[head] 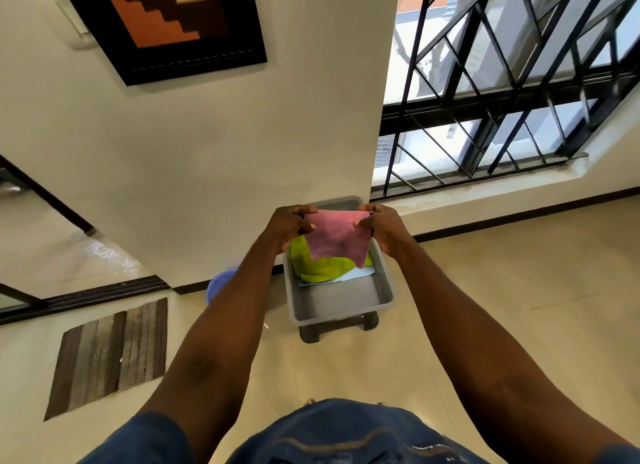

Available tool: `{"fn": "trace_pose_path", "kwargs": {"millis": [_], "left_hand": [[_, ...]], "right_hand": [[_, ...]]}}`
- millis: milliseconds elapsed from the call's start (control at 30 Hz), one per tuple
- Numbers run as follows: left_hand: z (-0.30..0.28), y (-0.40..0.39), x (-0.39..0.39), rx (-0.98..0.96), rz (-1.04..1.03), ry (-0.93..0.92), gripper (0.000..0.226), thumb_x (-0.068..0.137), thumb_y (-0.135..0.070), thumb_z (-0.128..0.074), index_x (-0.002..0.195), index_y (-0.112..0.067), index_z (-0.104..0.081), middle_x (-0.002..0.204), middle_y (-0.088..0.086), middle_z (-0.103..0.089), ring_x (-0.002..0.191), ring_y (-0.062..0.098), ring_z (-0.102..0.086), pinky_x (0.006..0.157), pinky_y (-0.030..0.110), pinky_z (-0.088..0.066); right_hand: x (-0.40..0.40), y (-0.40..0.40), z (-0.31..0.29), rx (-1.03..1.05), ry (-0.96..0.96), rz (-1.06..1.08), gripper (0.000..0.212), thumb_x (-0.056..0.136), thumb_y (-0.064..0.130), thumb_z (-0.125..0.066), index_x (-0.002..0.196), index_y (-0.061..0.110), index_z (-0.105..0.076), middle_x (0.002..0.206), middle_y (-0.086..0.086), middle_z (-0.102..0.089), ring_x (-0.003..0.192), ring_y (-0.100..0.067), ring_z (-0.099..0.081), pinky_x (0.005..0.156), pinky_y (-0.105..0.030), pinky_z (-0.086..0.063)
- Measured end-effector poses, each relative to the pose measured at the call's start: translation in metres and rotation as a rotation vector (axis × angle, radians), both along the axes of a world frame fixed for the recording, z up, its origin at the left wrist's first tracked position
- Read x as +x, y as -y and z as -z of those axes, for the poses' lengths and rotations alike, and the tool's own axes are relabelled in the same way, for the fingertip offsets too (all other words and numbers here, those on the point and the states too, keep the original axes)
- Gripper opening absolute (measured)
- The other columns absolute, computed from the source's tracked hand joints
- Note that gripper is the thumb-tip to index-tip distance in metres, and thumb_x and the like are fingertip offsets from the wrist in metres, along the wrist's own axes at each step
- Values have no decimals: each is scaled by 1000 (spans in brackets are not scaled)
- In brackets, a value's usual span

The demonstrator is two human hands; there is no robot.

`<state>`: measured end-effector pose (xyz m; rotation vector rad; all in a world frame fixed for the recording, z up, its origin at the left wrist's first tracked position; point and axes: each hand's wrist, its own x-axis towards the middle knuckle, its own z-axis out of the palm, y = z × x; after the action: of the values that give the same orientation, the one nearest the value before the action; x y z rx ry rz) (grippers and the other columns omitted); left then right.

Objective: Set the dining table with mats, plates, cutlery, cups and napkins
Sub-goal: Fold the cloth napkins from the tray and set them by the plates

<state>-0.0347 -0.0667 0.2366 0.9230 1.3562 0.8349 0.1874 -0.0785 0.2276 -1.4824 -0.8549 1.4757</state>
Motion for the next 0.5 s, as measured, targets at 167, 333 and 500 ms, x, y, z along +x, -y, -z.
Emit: {"fn": "trace_pose_path", "kwargs": {"millis": [167, 333, 500], "left_hand": [[7, -2, 21, 181, -31, -249, 39, 70, 20, -69, 106, 2, -71, 78, 1, -61, 80, 17, -57, 71, 26, -55], [6, -6, 43, 318, -21, -421, 12, 71, -1, -73, 81, -7, -74, 74, 10, -66, 72, 18, -59, 68, 35, -50], [-5, -18, 67, 309, 69, -292, 10, 85, -7, -70, 89, 1, -65, 79, 7, -62, 70, 14, -53, 62, 19, -45]], "right_hand": [[14, 1, -1, 122, 341, 5, 25, 70, -8, -69, 89, 9, -68, 85, -4, -67, 76, -15, -60, 63, -26, -50], [36, -1, -2, 176, 538, 31, 7, 78, 7, -69, 83, 10, -73, 81, -7, -71, 77, -19, -65, 71, -34, -53], [63, 0, -16, 168, 388, 93, 11, 85, 14, -60, 82, 4, -63, 75, -7, -57, 68, -14, -47, 60, -28, -37]]}}
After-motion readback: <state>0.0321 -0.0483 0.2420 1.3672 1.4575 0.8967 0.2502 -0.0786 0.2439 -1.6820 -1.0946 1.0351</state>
